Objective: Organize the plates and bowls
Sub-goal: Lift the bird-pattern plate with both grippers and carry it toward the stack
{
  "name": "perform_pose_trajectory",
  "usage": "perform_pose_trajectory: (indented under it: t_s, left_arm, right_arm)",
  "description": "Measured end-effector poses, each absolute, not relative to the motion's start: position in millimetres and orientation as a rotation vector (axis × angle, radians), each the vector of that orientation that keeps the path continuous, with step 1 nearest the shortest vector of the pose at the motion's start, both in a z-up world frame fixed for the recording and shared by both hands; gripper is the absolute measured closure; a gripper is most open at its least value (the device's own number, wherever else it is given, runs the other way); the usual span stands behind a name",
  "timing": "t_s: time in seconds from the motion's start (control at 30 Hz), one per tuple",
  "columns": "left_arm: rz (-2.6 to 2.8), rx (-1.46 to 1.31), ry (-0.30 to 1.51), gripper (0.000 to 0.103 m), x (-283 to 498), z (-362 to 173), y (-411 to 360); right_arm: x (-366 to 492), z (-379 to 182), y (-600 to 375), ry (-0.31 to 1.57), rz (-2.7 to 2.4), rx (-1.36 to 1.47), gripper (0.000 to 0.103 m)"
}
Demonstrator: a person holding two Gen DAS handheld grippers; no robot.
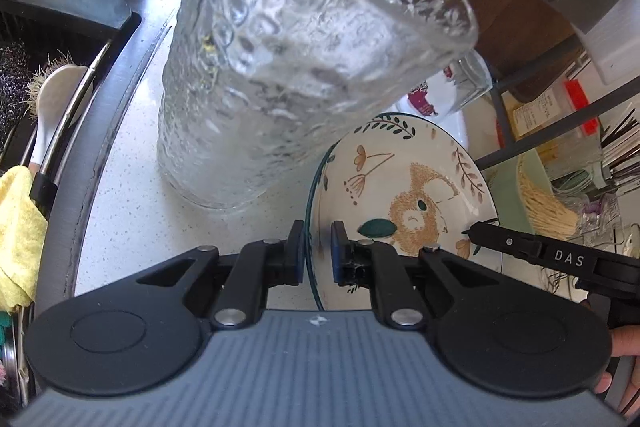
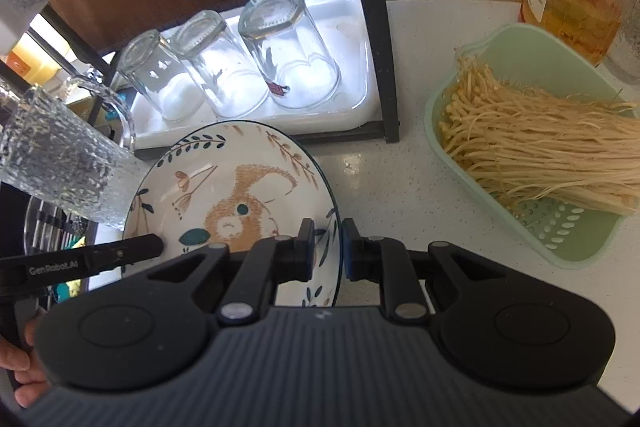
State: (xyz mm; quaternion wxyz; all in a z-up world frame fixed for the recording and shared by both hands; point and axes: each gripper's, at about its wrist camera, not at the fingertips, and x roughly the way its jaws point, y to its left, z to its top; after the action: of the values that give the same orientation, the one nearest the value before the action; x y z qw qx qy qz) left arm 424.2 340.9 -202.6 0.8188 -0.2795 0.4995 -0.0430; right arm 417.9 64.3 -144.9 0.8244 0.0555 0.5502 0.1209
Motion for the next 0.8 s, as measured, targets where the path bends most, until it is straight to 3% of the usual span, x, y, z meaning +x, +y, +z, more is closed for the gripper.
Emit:
perform_pose_trajectory:
  t_s: [0.8]
  left_arm:
    - [-0.263,-0.518,0.995,0.089,393,-146,287]
  right_arm:
    - [331,-74,14,1.051,0.124,0.217,0.086]
